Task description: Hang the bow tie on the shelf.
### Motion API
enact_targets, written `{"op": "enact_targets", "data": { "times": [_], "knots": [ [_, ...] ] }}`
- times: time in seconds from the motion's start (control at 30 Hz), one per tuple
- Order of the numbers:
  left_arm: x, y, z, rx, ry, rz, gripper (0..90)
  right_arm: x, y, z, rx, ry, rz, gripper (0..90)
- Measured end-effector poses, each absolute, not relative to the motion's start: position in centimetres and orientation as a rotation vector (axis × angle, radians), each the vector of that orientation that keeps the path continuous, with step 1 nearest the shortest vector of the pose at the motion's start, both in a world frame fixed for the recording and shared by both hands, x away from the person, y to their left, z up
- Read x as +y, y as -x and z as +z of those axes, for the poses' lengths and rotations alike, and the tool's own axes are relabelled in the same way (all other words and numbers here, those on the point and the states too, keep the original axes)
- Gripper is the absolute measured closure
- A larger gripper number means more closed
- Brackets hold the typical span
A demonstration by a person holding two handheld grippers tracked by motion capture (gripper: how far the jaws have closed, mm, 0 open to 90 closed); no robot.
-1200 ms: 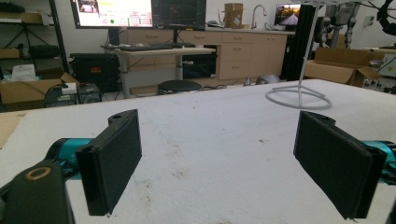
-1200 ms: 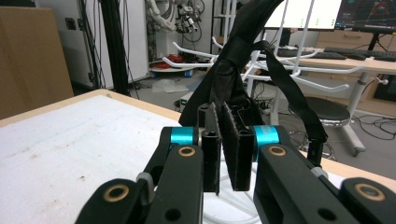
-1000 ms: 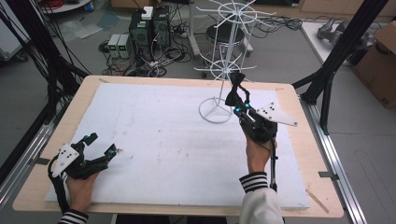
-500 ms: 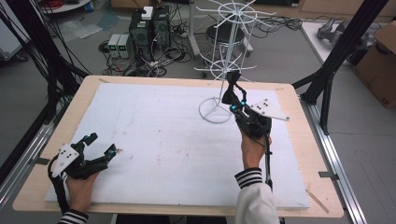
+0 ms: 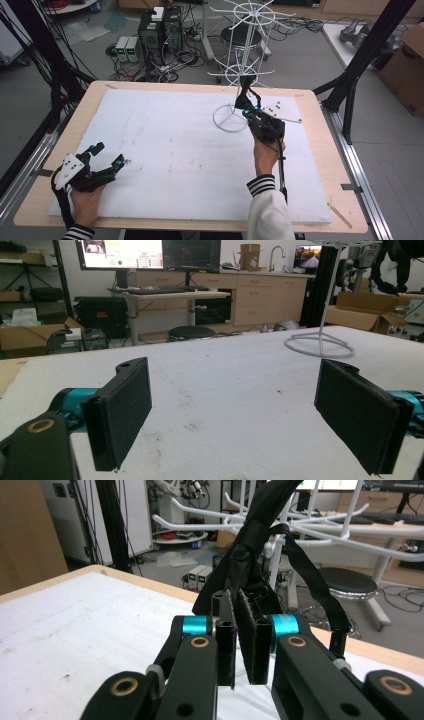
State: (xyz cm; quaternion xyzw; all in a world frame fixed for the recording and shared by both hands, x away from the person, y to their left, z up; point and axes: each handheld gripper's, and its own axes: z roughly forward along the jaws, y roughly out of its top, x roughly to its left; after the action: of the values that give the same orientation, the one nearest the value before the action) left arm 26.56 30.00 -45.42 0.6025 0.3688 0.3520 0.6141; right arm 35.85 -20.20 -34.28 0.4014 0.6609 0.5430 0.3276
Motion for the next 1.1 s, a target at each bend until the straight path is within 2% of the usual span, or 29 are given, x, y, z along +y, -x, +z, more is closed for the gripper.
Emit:
{"op": "enact_targets", "data": {
  "times": [0.37, 0.6, 0.7, 0.93, 0.97, 1.0, 1.07, 1.1],
  "knots": [
    [30.0, -26.6, -45.4, 0.851, -1.388, 0.809, 15.5, -20.3, -36.4, -34.7, 1.748, -1.075, 1.405, 85.3],
    [30.0, -26.6, -45.4, 0.85, -1.389, 0.81, 15.4, -20.2, -36.3, -34.7, 1.756, -1.081, 1.392, 81.5],
    [30.0, -26.6, -45.4, 0.85, -1.389, 0.809, 15.4, -20.1, -36.3, -34.9, 1.748, -1.078, 1.371, 70.2],
    [30.0, -26.6, -45.4, 0.856, -1.387, 0.803, 15.5, -19.7, -35.9, -35.1, 1.745, -1.053, 1.361, 15.1],
    [30.0, -26.6, -45.4, 0.856, -1.387, 0.803, 15.4, -19.7, -35.7, -35.1, 1.752, -1.058, 1.353, 10.5],
    [30.0, -26.6, -45.4, 0.856, -1.385, 0.801, 15.4, -19.7, -35.5, -35.2, 1.757, -1.056, 1.349, 10.2],
    [30.1, -26.6, -45.4, 0.861, -1.385, 0.8, 15.4, -19.7, -35.1, -35.2, 1.795, -1.055, 1.333, 0.6],
    [30.1, -26.7, -45.4, 0.861, -1.384, 0.798, 15.4, -19.7, -34.9, -35.1, 1.814, -1.064, 1.323, 0.4]
  ]
}}
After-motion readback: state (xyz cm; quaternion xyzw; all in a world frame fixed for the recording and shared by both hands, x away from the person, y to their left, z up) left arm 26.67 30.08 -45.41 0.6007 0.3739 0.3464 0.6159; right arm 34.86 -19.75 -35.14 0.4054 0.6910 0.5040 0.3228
